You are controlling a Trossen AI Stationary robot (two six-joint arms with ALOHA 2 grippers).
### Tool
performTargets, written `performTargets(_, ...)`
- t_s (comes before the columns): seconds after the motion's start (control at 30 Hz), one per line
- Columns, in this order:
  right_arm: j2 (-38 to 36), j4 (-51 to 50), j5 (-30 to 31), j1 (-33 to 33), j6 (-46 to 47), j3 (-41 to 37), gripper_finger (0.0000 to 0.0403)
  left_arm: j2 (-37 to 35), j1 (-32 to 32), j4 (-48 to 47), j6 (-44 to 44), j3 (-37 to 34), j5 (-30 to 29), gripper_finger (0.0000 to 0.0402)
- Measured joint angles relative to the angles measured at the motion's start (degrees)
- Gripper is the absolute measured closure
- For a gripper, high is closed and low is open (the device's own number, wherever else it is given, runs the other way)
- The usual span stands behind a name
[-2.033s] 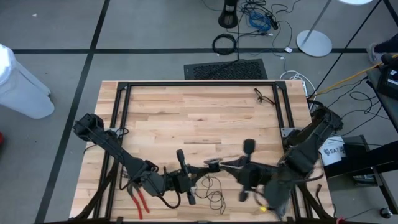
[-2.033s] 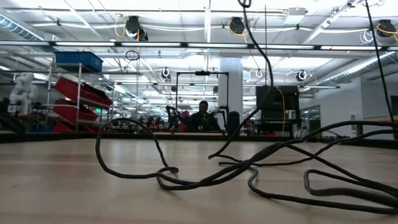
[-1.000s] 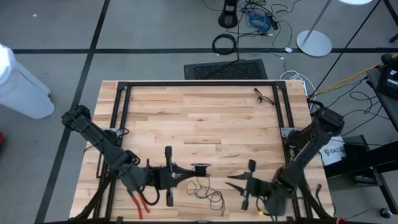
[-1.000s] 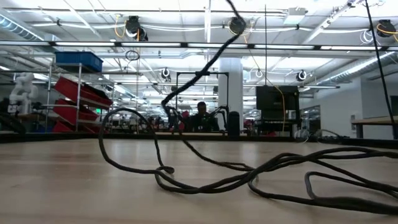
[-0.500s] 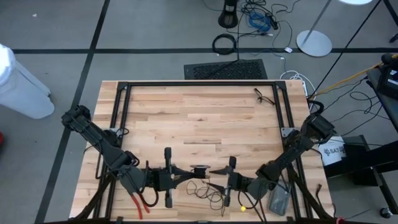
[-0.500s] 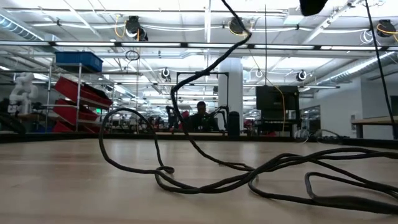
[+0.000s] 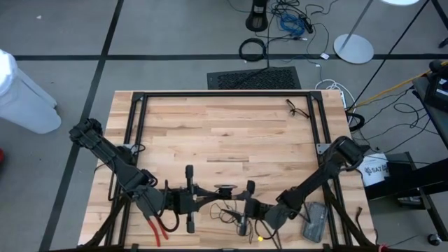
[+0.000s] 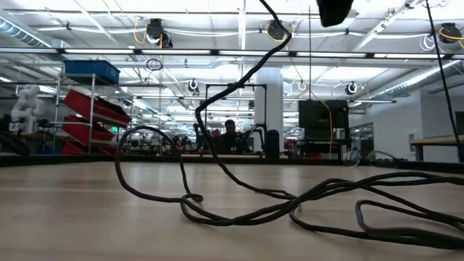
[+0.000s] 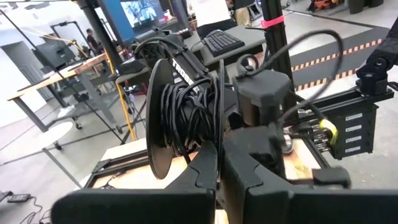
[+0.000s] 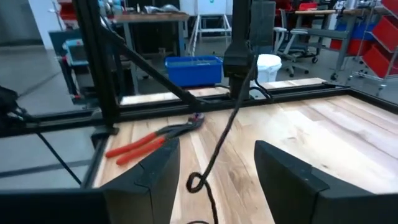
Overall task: Coil cords
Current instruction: Coil the black wire onto the black spool
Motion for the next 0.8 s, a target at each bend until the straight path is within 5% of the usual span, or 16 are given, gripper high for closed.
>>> performTargets(0.2,1.2,-7.4,2.2,-0.3,0.1,3.5,0.0244,0.0,0.0,0.0,0.0,0.0,0.0,0.0392)
performTargets(0.53,1.2,-8.2,3.4,1.2,-2.0,3.6,0.0392,0.0,-0.3,-1.8,-0.5,0.0,0.0,0.0391)
performTargets(0.8,-0.5,-12.2,4.9,3.2,-0.4,3.6,0.0401,0.0,-2.8,-6.9,-1.5,0.0,0.2,0.0391)
